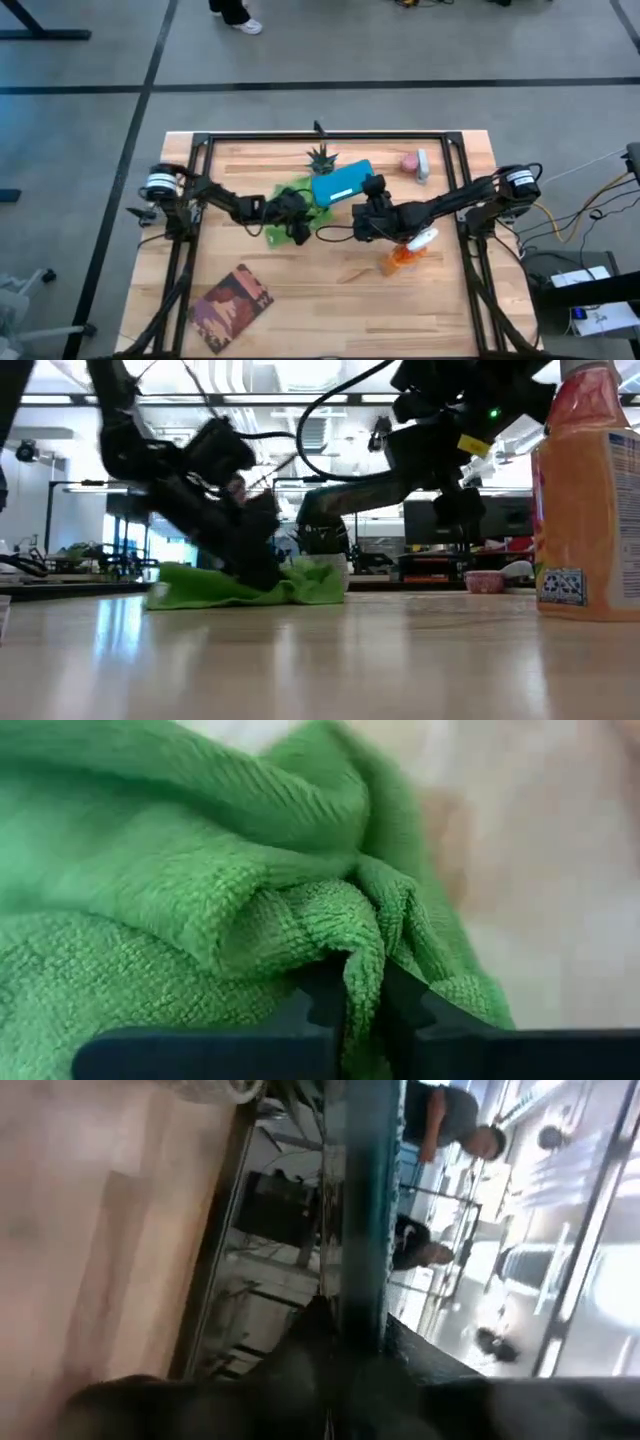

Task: Apply microfiber cloth
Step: Wipe the back of the tablet with the microfiber cloth

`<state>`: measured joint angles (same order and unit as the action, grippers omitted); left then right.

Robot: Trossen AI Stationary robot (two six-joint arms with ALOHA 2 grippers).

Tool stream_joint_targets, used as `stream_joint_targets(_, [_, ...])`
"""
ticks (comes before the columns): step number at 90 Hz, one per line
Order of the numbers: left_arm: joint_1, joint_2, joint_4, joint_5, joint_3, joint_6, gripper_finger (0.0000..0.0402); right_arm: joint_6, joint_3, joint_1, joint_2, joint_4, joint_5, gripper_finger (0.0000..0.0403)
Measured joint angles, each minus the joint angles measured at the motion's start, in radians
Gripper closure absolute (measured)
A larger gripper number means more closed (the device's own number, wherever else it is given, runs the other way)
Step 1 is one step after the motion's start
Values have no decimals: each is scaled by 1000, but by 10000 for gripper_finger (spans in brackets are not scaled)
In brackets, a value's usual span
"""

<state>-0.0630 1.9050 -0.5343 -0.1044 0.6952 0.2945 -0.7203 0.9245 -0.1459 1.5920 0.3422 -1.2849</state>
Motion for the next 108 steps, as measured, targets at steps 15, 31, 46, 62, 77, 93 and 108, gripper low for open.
stream_joint_targets(15, [7, 125, 2, 135, 181, -64, 391, 56, 0, 0, -31, 50, 0, 390])
stream_joint_targets(31, [33, 240, 7, 255, 361, -113, 391, 17, -2, 12, -53, 92, -53, 390])
stream_joint_targets(46, [43, 325, 12, 280, 492, -156, 391, 81, -2, 27, -102, 239, -122, 390])
stream_joint_targets(62, [8, 404, 33, 270, 632, -131, 395, 237, -1, 59, -173, 334, -132, 390])
stream_joint_targets(77, [-43, 455, 124, 230, 756, -117, 398, 256, -2, 72, -212, 340, -121, 390])
stream_joint_targets(93, [-103, 461, 238, 116, 833, -125, 400, 280, -4, 71, -218, 337, -116, 390])
stream_joint_targets(108, [-163, 436, 318, -2, 834, -129, 401, 296, -4, 72, -218, 340, -115, 390])
